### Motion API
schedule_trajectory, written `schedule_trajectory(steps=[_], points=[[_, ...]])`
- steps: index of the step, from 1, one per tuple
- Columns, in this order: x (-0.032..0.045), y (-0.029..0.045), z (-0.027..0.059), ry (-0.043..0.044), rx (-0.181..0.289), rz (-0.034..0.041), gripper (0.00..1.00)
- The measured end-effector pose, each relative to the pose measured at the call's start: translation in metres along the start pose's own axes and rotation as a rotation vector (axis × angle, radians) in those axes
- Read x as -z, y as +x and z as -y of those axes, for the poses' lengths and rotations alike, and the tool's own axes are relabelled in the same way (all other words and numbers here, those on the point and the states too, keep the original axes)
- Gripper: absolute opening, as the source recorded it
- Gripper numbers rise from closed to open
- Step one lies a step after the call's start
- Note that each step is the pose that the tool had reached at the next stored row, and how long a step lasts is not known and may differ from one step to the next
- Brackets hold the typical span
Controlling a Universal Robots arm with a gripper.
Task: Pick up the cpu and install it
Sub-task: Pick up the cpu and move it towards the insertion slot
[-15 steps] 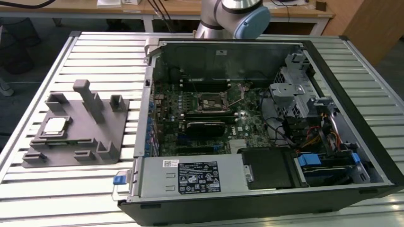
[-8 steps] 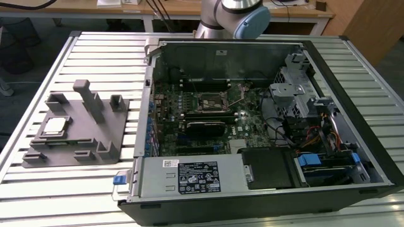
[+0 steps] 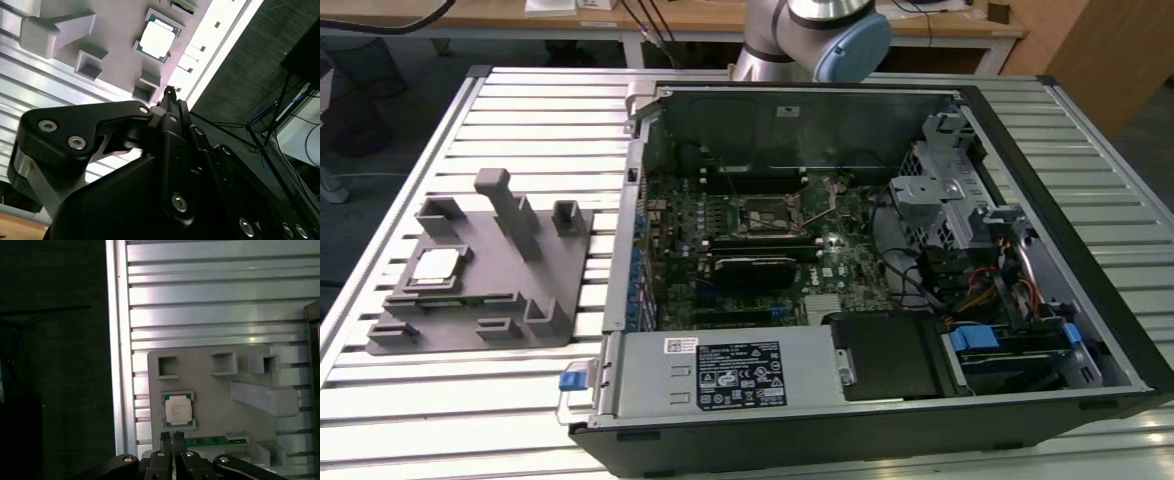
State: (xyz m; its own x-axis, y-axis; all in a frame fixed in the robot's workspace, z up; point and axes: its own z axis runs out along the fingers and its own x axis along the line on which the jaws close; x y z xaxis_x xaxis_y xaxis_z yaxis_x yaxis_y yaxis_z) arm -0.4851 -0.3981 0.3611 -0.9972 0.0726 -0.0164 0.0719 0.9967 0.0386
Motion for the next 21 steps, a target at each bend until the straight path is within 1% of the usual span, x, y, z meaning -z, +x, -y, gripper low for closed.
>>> schedule_trajectory(steps=[1, 3, 4, 5, 7, 8, 10, 11, 12, 13, 14, 21], points=[[-0.0015, -0.0001, 0.0003, -0.0001, 0.001, -0.0007, 0.11], [-0.0044, -0.0008, 0.0010, -0.0002, 0.004, -0.0006, 0.23], [-0.0061, -0.0028, 0.0009, -0.0001, 0.006, -0.0009, 0.29], [-0.0081, -0.0046, 0.0008, -0.0002, 0.008, -0.0008, 0.29], [-0.0120, -0.0079, 0.0008, -0.0004, 0.012, -0.0008, 0.41], [-0.0140, -0.0079, 0.0009, -0.0006, 0.012, -0.0005, 0.41], [-0.0174, -0.0079, 0.0016, -0.0004, 0.012, -0.0008, 0.53], [-0.0191, -0.0079, 0.0020, -0.0004, 0.013, -0.0009, 0.53], [-0.0210, -0.0080, 0.0025, -0.0004, 0.014, -0.0009, 0.58], [-0.0228, -0.0080, 0.0032, -0.0004, 0.016, -0.0009, 0.58], [-0.0246, -0.0080, 0.0040, -0.0004, 0.018, -0.0010, 0.64], [-0.0373, -0.0096, 0.0058, -0.0008, 0.039, -0.0018, 0.64]])
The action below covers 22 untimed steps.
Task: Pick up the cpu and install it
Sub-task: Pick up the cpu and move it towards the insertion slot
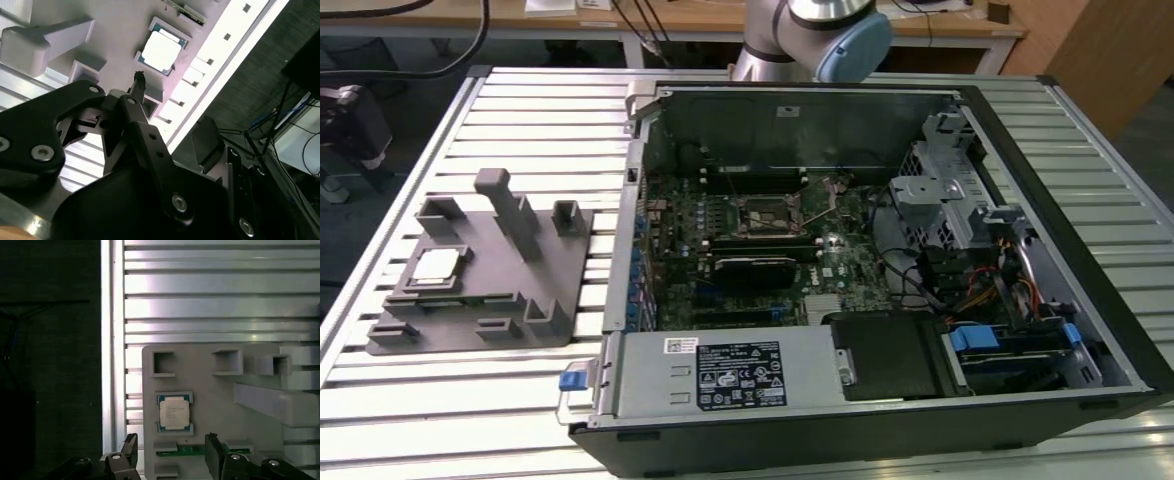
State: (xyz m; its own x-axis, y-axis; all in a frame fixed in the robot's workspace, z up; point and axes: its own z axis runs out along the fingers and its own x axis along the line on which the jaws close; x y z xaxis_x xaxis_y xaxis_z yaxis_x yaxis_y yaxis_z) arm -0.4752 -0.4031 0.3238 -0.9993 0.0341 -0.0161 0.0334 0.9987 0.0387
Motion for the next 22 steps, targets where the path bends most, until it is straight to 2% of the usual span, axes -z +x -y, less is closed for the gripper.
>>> schedule_trajectory(steps=[9, 13, 18, 22], points=[[-0.0160, -0.0017, 0.0017, -0.0005, 0.032, -0.0013, 0.64], [-0.0184, -0.0024, 0.0057, -0.0006, 0.032, -0.0012, 0.64], [-0.0230, -0.0120, 0.0066, -0.0009, 0.036, -0.0021, 0.64], [-0.0276, -0.0137, 0.0067, -0.0008, 0.041, -0.0023, 0.64]])
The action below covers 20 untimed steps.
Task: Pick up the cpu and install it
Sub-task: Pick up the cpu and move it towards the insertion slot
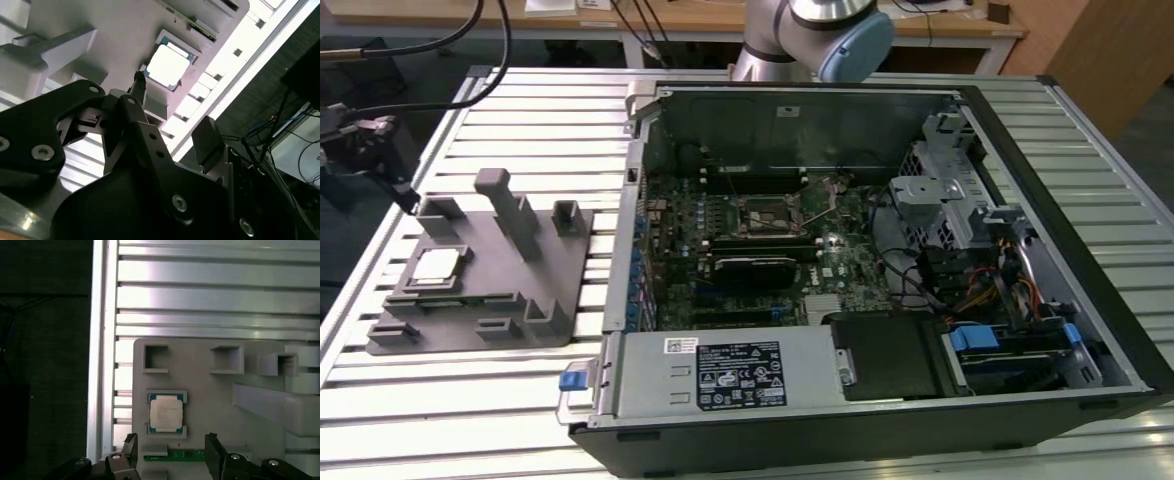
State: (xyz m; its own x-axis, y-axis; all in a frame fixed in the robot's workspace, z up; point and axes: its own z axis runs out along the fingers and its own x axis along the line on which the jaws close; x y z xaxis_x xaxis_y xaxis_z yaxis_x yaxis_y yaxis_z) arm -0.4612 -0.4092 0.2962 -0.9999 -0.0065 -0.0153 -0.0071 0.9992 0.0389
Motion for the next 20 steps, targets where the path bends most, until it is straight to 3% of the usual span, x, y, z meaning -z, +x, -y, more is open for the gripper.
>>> schedule_trajectory(steps=[4, 11, 20], points=[[-0.0057, -0.0012, 0.0002, -0.0005, 0.032, -0.0011, 0.64], [-0.0156, -0.0011, 0.0006, -0.0010, 0.033, -0.0012, 0.64], [-0.0219, -0.0010, 0.0009, -0.0010, 0.034, -0.0012, 0.64]])
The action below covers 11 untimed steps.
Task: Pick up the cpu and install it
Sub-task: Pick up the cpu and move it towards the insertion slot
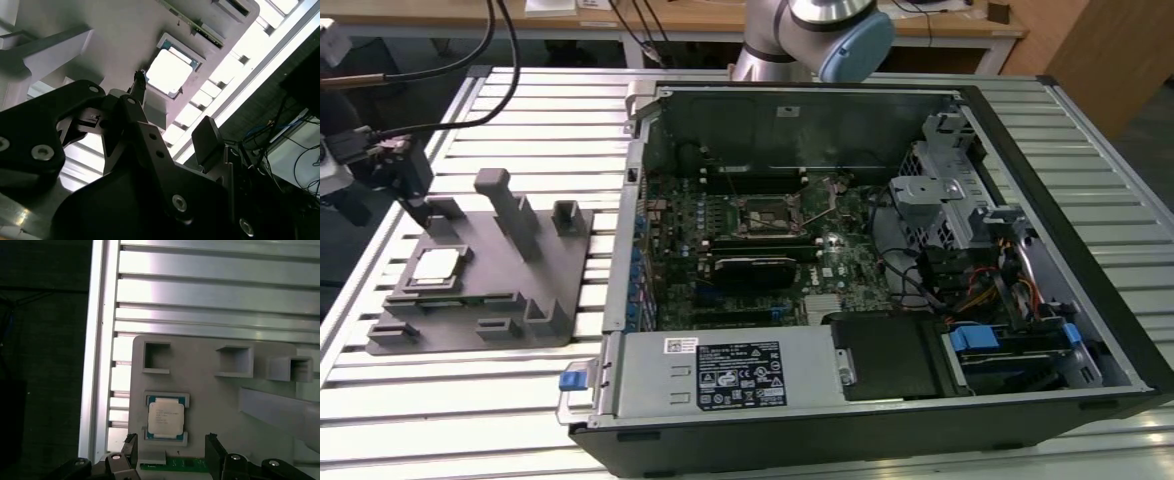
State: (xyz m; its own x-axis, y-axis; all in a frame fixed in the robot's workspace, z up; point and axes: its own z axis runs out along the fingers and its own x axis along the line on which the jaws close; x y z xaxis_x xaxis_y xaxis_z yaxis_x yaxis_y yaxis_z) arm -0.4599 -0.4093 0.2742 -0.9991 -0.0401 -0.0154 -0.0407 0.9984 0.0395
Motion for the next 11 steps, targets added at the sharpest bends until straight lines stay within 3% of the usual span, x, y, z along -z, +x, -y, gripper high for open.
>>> schedule_trajectory(steps=[11], points=[[-0.0144, -0.0015, 0.0023, 0.0000, 0.000, -0.0003, 0.64]])
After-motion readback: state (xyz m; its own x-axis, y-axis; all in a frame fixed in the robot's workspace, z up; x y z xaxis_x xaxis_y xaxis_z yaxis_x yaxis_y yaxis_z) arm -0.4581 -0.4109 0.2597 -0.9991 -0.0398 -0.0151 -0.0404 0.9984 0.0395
